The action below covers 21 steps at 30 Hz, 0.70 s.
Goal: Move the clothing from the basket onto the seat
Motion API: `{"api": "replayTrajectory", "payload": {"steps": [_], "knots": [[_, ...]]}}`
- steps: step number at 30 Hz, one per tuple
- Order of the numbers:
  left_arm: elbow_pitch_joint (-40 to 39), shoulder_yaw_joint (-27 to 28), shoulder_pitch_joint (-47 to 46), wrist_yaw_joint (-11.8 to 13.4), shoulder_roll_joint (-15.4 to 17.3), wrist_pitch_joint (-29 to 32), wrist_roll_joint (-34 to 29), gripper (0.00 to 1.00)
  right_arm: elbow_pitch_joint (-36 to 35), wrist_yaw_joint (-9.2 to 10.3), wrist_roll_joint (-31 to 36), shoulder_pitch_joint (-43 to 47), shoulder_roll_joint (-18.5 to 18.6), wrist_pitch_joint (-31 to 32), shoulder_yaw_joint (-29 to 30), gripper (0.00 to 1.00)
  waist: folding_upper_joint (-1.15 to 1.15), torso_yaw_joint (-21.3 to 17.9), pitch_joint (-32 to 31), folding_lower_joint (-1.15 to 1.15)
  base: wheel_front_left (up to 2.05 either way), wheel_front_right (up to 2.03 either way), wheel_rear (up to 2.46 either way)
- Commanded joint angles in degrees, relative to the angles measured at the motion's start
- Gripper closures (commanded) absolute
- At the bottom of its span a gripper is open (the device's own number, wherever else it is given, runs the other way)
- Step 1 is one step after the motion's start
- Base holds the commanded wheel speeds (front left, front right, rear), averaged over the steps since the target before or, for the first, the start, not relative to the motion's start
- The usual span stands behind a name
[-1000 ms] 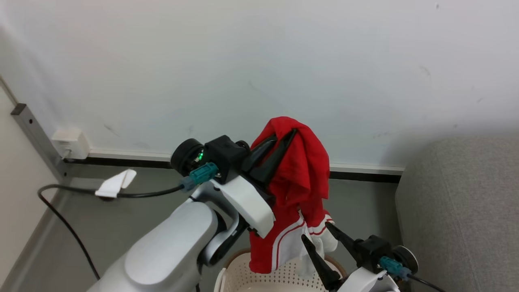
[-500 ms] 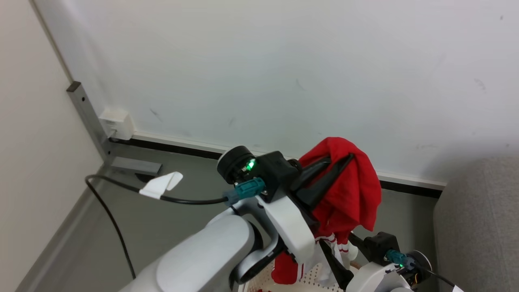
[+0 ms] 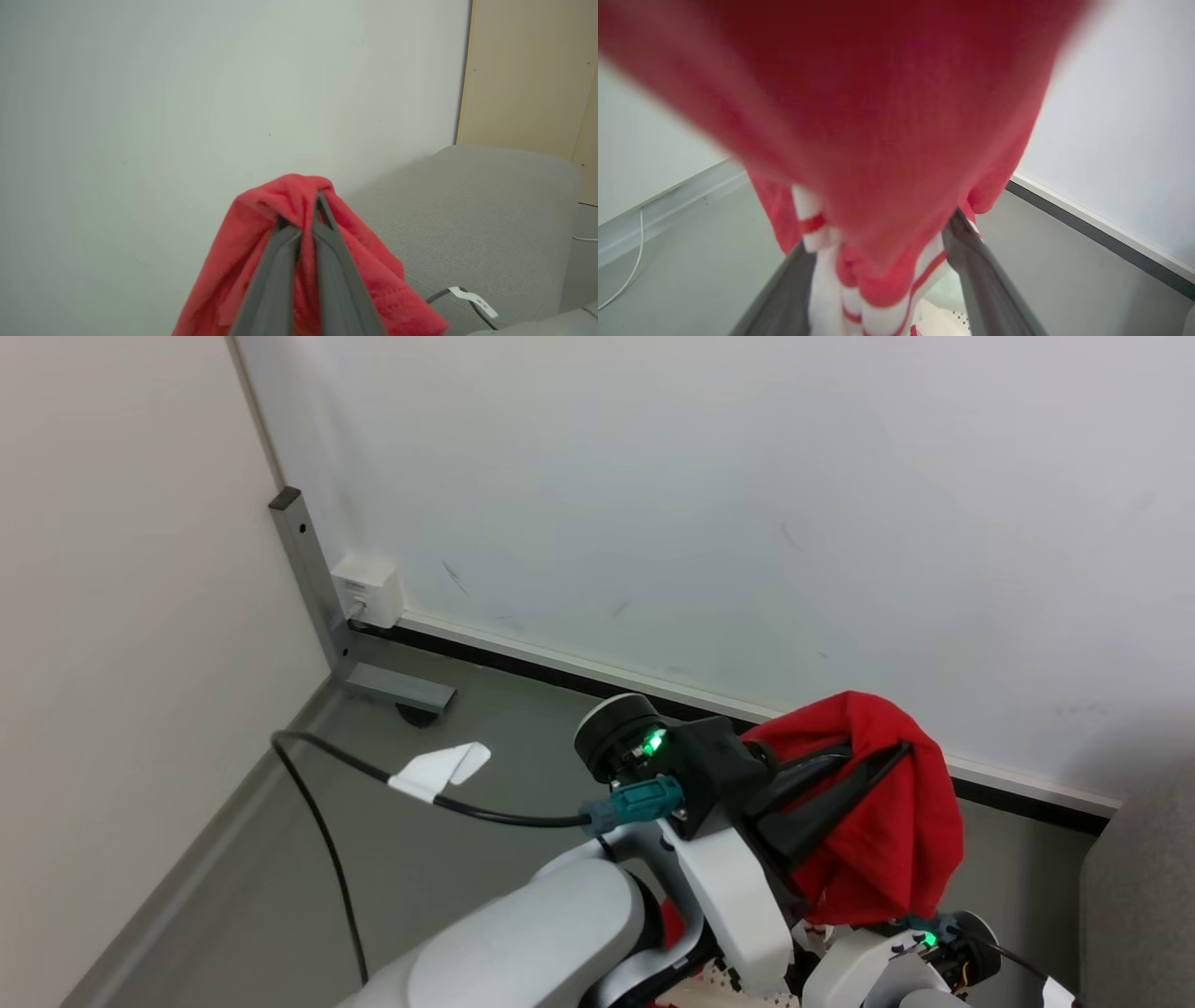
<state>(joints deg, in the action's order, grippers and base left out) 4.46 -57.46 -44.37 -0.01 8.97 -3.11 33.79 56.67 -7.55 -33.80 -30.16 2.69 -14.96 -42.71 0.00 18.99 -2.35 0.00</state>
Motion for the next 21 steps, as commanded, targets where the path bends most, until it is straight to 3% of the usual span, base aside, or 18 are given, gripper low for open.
{"api": "replayTrajectory", "payload": {"steps": [1, 5, 7, 8, 16, 21], "knots": [[-0.48, -0.11, -0.09, -0.23, -0.15, 0.08, 0.66, 1.00, 0.55, 0.12, -0.43, -0.72, 0.16, -0.13, -0.16, 0.00, 0.00, 0.57, -0.08, 0.00, 0.00, 0.00, 0.00], [-0.22, -0.32, 0.20, -0.18, -0.01, 0.08, 1.03, 1.00, 0.57, 0.12, -1.04, -1.14, 0.16, -0.13, -0.63, 0.00, 0.00, 1.10, -0.27, 0.00, 0.00, 0.00, 0.00], [0.03, -0.11, 0.34, 0.08, 0.19, -0.09, 1.14, 1.00, 0.14, 0.12, -1.27, -1.19, 0.17, -0.13, -0.82, 0.73, 0.00, 1.11, -0.37, 0.00, 0.00, 0.00, 0.00], [0.16, -0.04, 0.38, 0.10, 0.31, -0.17, 1.21, 1.00, 0.00, 0.12, -1.48, -1.21, 0.17, -0.13, -0.92, 1.00, 0.00, 1.04, -0.40, 0.00, 0.00, 0.00, 0.00], [1.59, 1.16, 0.85, 1.07, 1.57, -1.03, 1.63, 1.00, -0.93, 0.12, -1.32, -1.43, 0.15, -0.13, -0.43, 1.00, 0.00, -0.53, -0.58, 0.00, 0.00, 0.00, 0.00], [2.79, 2.59, 1.73, 1.86, 3.23, -2.02, 2.17, 1.00, -1.91, 0.12, -0.24, -0.76, 0.18, -0.14, 3.09, 1.00, 0.00, -1.98, -0.51, 0.00, 0.00, 0.00, 0.00]]}}
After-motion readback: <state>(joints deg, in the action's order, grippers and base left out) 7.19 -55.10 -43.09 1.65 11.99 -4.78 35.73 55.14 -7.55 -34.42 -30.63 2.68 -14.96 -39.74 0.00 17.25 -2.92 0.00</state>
